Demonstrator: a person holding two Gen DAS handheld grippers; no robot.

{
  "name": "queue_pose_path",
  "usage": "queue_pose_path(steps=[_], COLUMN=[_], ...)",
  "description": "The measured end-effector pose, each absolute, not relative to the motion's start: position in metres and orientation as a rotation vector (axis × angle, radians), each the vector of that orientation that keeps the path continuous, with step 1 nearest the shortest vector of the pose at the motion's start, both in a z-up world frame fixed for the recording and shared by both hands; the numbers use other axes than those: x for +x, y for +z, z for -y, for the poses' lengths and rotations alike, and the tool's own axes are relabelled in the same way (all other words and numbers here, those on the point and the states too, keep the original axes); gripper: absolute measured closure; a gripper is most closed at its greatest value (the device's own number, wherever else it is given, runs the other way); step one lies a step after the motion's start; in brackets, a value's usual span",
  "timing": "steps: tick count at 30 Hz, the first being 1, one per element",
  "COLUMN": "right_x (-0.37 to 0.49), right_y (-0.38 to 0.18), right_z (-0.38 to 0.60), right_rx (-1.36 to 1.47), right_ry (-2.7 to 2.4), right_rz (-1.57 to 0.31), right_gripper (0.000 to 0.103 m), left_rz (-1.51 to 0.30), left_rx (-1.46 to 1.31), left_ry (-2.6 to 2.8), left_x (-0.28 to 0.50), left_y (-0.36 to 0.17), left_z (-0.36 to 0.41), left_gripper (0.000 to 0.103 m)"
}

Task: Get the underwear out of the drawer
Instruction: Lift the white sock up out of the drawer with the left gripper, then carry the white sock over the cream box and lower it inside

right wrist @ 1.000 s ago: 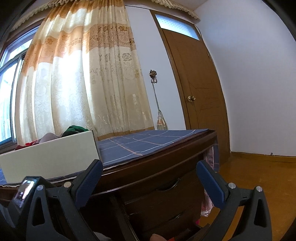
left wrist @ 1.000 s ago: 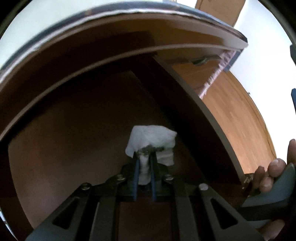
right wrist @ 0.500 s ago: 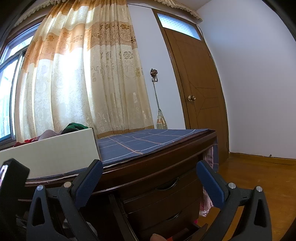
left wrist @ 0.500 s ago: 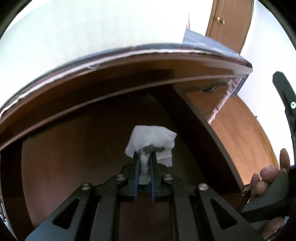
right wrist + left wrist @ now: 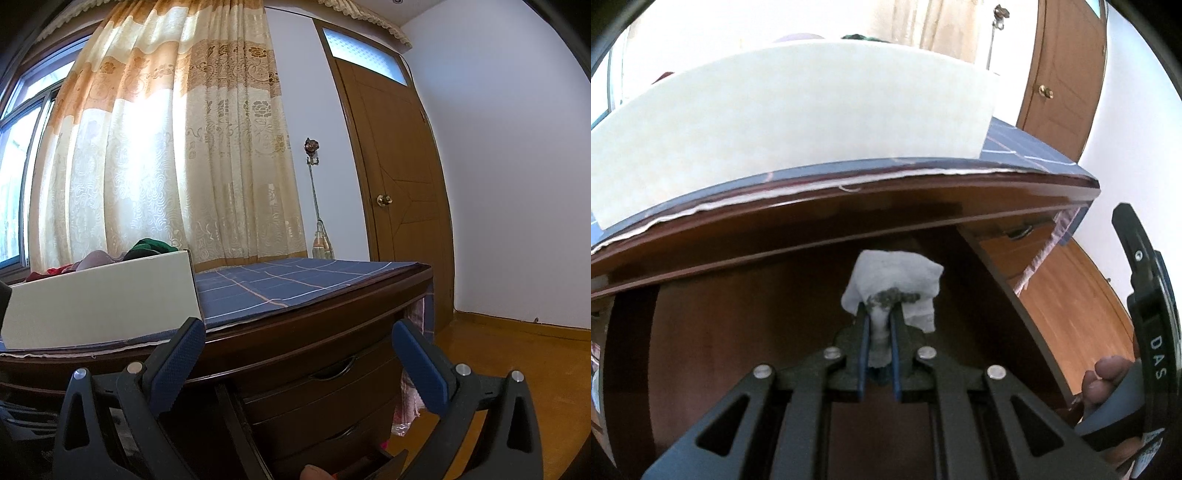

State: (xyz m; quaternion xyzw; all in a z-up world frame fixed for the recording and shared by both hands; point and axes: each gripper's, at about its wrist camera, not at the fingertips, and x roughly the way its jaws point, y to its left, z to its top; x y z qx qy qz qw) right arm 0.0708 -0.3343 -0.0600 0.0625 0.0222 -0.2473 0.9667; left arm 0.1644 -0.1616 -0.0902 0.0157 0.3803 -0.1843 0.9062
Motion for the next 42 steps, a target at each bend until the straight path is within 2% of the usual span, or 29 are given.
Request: queue_pose_path(steps=[42], right_x=[0.074], right_y=[-0.06], right_z=[0.323], right_rx=[0.064], right_ry=[-0.506], right_rz=[-0.027], right_gripper=[0.001], left_rz=[-0.535], left_rx=[-0.022], left_ry=[-0.155], left_x=[0.14], left_y=[-0.06], left_z=[0.098], left_gripper=[0.096])
